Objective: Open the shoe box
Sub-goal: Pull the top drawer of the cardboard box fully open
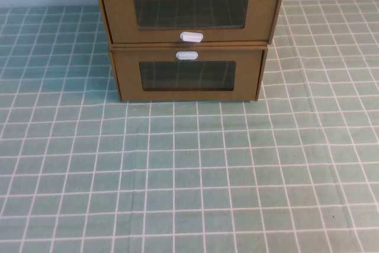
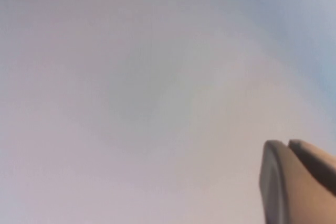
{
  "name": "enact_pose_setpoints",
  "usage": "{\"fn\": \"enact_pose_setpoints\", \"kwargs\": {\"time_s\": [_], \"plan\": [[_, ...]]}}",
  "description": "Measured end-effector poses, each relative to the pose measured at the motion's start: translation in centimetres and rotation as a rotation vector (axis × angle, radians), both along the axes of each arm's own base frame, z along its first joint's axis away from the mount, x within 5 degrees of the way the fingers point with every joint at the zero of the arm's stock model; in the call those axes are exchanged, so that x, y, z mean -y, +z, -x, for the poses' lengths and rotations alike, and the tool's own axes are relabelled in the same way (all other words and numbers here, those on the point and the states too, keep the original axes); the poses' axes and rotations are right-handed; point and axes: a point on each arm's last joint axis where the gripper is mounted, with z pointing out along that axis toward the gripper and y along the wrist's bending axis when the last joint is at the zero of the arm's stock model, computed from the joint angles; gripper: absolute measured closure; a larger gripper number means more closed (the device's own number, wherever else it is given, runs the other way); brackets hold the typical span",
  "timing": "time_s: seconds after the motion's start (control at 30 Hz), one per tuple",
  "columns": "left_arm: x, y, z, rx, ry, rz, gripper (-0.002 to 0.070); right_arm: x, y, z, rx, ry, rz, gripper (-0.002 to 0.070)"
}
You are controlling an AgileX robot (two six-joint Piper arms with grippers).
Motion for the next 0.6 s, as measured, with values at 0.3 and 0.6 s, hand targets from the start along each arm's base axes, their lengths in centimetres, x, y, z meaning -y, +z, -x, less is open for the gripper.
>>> {"fn": "enact_pose_setpoints", "kwargs": {"time_s": [0.3, 0.6], "plan": [[-1.3, 3.1, 3.7, 0.526, 0.140, 0.067, 0.0680, -0.2, 1.8, 2.8, 0.371, 0.025, 0.004, 0.0690], [-1.4, 4.9, 5.0, 0.660, 0.131, 0.101, 0.0680, 0.0, 5.0, 3.5, 0.356, 0.095, -0.052, 0.0689]]}}
